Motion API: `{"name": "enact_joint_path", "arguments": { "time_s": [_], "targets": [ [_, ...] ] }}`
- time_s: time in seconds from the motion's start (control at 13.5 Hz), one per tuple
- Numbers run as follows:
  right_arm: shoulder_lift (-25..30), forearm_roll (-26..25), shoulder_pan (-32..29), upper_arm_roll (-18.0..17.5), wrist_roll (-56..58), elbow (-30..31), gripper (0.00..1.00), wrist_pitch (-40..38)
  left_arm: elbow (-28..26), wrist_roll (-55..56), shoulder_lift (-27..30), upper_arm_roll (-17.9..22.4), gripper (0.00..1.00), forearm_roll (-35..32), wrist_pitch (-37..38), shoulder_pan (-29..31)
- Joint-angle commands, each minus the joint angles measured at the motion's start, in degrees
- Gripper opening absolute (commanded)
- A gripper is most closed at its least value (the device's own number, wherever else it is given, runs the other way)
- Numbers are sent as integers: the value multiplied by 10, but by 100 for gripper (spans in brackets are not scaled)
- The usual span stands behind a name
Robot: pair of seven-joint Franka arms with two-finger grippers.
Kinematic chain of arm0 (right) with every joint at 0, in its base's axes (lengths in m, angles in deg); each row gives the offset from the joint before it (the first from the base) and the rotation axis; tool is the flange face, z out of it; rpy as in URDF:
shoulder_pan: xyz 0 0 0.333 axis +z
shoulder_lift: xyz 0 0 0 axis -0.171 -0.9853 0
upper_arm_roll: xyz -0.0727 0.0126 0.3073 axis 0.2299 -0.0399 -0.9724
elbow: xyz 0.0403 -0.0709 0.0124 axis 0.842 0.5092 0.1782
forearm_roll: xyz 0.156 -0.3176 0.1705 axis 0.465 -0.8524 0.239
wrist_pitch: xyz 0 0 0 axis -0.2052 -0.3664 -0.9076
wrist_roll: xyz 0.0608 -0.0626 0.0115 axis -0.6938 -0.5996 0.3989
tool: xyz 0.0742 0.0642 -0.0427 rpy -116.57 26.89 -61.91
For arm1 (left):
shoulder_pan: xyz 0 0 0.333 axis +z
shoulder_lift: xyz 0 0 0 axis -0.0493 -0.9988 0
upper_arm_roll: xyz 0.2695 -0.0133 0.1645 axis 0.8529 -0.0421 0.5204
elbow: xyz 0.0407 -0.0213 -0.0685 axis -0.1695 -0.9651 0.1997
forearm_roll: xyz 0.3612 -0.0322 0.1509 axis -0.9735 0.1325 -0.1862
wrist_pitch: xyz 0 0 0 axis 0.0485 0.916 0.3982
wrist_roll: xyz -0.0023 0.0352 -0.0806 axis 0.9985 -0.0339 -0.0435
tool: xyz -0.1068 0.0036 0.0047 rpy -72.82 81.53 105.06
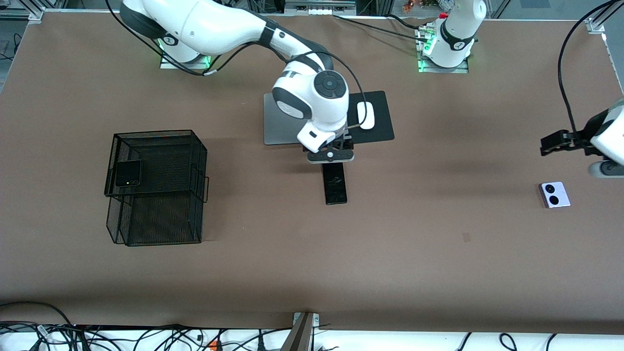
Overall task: Place phones with both arms
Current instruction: 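Withdraw the left gripper while the right gripper reaches the bar phone, then grasp the black bar phone with the right gripper and lift it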
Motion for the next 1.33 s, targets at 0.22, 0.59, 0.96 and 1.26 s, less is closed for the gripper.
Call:
{"name": "enact_joint_path", "arguments": {
  "time_s": [0.22, 0.59, 0.96, 1.26],
  "targets": [
    [-49, -25, 39, 50, 50, -36, 100, 54, -121, 0, 98, 29, 100, 5, -50, -21],
    [-75, -26, 35, 71, 55, -37, 100, 130, -106, 2, 95, 29, 100, 38, -21, -21],
    [-89, -27, 39, 83, 55, -38, 100, 152, -106, 5, 95, 29, 100, 42, -21, -21],
    [-101, -28, 41, 83, 47, -40, 100, 165, -105, 5, 94, 24, 100, 48, -21, -21]
  ]
}}
